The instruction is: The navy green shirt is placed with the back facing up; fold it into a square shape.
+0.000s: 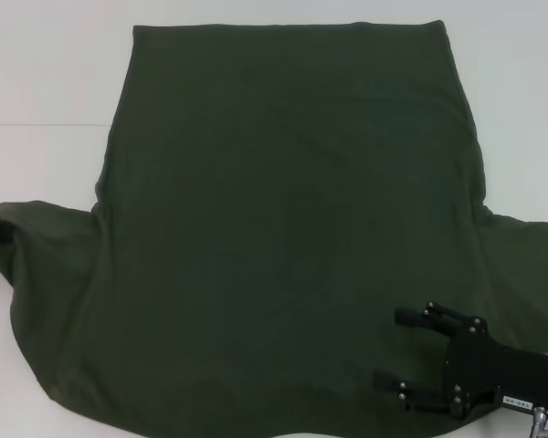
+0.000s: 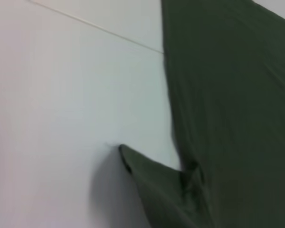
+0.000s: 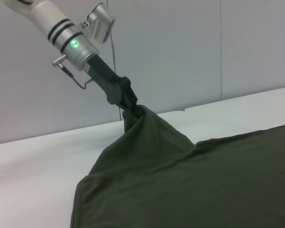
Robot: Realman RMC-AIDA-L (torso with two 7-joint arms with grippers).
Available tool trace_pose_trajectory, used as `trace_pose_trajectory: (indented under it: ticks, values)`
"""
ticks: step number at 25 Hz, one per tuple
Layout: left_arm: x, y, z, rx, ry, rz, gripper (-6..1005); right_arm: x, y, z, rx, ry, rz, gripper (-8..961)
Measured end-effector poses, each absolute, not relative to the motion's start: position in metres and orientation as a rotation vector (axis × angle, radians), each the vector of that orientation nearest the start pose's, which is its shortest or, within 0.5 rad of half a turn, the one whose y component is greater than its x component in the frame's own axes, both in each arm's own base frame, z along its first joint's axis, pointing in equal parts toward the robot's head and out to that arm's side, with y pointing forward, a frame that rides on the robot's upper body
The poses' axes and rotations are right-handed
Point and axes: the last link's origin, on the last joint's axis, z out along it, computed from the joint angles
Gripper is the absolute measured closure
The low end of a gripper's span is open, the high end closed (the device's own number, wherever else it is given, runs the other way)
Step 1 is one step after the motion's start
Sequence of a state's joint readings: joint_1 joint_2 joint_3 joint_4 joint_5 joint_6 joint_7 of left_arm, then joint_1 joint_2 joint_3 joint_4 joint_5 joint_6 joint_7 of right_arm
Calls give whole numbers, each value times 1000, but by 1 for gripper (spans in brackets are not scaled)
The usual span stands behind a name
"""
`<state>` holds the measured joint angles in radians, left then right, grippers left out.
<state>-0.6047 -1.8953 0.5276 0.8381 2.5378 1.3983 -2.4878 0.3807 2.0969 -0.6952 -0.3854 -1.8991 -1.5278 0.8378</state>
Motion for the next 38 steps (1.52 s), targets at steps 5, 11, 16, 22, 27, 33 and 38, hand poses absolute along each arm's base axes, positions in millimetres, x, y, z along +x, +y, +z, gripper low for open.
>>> trace_pose_trajectory:
  ticks: [5, 11, 16, 22, 27, 33, 38]
  values:
    - [-318, 377, 124, -1962, -1697, -225, 962, 305, 260, -49, -2654, 395, 770, 28]
    - [-309, 377, 128, -1974, -1688, -233, 963, 305, 260, -49, -2656, 396, 771, 29]
    - [-303, 380, 120, -2003, -1687, -215, 962, 305, 260, -50, -2656, 397, 770, 29]
    - [-282, 390, 103, -2085, -1646, -180, 963, 304, 261, -50, -2657, 393, 771, 28]
    - [-251, 397, 71, -2217, -1577, -115, 963, 304, 261, -51, -2659, 401, 776, 28]
    - [-235, 400, 27, -2243, -1541, -14, 958, 303, 261, -52, -2660, 403, 779, 28]
    - [-243, 398, 19, -2225, -1566, -28, 951, 303, 261, -51, -2655, 405, 780, 29]
